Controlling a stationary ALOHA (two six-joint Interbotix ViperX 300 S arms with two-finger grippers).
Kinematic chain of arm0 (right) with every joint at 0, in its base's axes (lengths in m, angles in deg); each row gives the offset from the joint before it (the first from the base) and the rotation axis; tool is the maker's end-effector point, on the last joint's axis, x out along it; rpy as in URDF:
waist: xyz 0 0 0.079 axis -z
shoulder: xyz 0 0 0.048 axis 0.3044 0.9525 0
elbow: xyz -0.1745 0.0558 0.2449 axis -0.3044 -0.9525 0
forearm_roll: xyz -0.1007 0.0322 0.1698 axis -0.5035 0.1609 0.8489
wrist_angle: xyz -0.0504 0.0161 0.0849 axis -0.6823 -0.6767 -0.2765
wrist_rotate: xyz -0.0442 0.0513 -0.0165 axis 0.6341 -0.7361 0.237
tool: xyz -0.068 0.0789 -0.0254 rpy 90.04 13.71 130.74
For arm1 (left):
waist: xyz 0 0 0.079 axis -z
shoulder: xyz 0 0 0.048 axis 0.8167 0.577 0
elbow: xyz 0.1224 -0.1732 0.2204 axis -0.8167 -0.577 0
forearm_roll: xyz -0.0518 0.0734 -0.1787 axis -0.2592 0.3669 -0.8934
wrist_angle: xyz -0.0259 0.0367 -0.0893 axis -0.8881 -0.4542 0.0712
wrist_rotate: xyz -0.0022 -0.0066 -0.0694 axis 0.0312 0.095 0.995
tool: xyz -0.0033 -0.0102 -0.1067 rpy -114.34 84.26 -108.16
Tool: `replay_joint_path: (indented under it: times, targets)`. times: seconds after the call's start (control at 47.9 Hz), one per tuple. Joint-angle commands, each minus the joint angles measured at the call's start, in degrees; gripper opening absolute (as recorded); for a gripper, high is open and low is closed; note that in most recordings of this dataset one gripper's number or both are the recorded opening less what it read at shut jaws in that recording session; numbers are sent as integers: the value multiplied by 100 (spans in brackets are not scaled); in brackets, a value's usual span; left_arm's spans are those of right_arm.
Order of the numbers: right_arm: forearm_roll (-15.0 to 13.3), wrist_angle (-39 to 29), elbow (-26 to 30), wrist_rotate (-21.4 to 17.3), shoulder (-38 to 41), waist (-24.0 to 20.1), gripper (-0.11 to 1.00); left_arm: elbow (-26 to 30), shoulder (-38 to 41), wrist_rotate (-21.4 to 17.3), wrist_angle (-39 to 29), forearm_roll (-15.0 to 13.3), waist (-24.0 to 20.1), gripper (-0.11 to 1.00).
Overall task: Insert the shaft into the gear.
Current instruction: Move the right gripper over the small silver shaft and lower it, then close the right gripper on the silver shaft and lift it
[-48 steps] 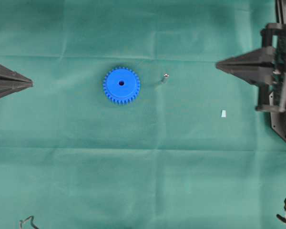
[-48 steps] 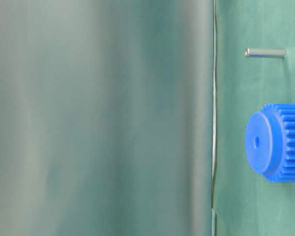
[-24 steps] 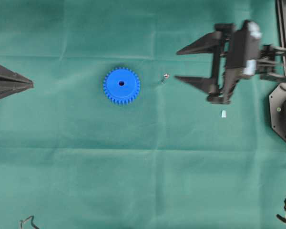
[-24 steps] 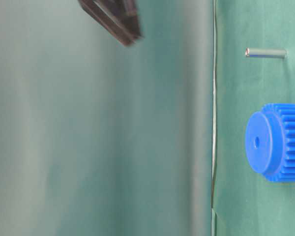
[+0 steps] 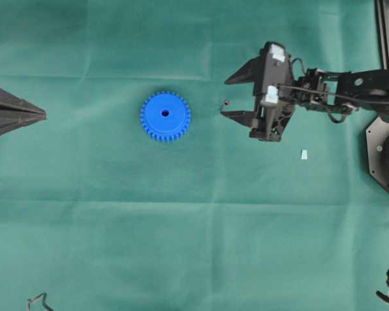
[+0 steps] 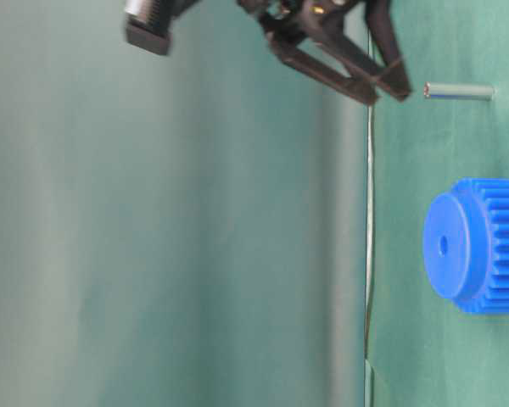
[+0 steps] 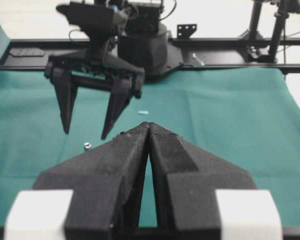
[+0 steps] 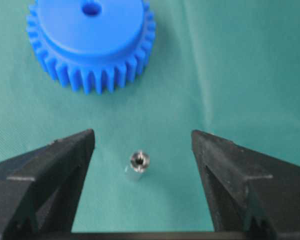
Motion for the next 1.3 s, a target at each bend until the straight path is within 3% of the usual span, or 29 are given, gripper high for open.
replay_joint_path:
  times: [0.0, 0.564, 0.668, 0.856, 1.274]
  targets:
    - [44, 123, 97, -9, 105, 9, 82, 141, 53, 0, 26, 9, 18, 2]
    - [123, 308, 88, 0, 457, 44, 79, 141, 44, 0, -26, 9, 9, 2]
    - [105, 281, 88, 9, 457, 44, 63, 141, 44, 0, -53, 9, 9, 2]
    - [97, 211, 97, 9, 457, 44, 19, 141, 44, 0, -70, 9, 9, 2]
    - [88, 18, 185, 0, 290, 26, 17, 141, 44, 0, -105, 9, 18, 2]
